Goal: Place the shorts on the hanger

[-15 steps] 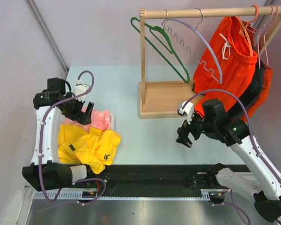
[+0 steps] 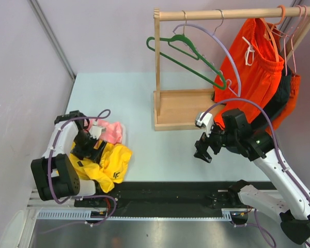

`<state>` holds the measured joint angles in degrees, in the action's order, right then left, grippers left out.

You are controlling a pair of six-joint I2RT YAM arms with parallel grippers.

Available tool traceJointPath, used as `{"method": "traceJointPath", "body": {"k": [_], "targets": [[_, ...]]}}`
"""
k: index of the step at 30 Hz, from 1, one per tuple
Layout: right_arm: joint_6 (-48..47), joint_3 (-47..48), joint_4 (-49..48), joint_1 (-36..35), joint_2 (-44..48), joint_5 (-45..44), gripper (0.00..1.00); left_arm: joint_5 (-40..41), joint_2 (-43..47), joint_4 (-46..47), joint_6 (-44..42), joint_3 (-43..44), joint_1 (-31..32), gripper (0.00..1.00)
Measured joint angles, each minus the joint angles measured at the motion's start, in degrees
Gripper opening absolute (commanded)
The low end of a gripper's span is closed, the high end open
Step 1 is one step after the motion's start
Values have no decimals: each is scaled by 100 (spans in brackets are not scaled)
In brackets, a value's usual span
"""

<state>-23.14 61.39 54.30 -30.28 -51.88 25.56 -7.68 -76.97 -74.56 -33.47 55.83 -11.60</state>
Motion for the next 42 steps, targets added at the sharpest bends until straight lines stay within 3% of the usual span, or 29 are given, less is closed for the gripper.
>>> {"method": "traceJointPath", "body": {"k": [2, 3, 4, 5, 12, 19, 24, 26, 30, 37, 40, 42], "targets": [[0, 0, 0, 0, 4, 0, 100, 24, -94, 61, 33, -83, -2, 47], [2, 0, 0, 0, 4, 0, 100, 15, -162, 70, 22, -70, -2, 18], [0, 0, 0, -4, 9, 0, 100, -2, -223, 48, 37, -28, -4, 5], [0, 0, -2, -7, 13, 0, 99, -55, -313, -37, -24, 109, -7, 0], [7, -2, -33, -68, 94, 2, 98, -662, -579, -297, 46, 2483, 155, 0], [37, -2, -177, -90, 173, 28, 98, -966, -295, -341, 175, 4647, 1687, 0], [37, -2, -293, -96, 251, 44, 98, -1694, -492, -396, 511, 6448, 2105, 0], [37, -2, -321, -101, 260, 44, 98, -2033, -490, -286, 643, 6784, 2275, 0], [37, -2, -365, -101, 289, 42, 98, -2752, -192, 254, 1040, 6634, 2708, 0], [35, -2, -363, -101, 455, 20, 98, -3403, 706, 925, 940, 5106, 2885, 0], [35, -2, -356, -101, 503, 17, 98, -3394, 1115, 846, 616, 4266, 2638, 0], [33, -2, -343, -101, 507, 20, 98, -3289, 1364, 780, 334, 3595, 2129, 0]]}}
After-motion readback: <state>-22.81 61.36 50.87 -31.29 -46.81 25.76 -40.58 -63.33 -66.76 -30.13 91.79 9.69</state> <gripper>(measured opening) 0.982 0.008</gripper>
